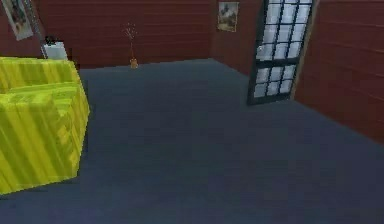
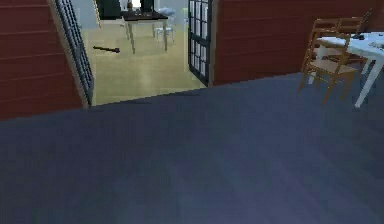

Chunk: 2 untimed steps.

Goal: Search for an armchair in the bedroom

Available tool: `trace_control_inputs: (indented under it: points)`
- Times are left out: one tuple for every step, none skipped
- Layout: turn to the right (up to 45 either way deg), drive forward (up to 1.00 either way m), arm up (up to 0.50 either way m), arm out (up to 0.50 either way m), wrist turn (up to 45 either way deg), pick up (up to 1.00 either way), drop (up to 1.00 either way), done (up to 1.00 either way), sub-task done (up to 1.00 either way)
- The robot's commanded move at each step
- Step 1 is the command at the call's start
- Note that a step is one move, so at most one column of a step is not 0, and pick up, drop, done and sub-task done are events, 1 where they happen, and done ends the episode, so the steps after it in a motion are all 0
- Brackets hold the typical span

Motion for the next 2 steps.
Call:
trace_control_inputs:
  points:
    - [-45.0, 0.0, 0.0, 0.0, 0.0, 0.0, 0.0, 0.0, 0.0]
    - [0.0, 0.0, 0.0, 0.0, 0.0, 0.0, 0.0, 1.0, 0.0]
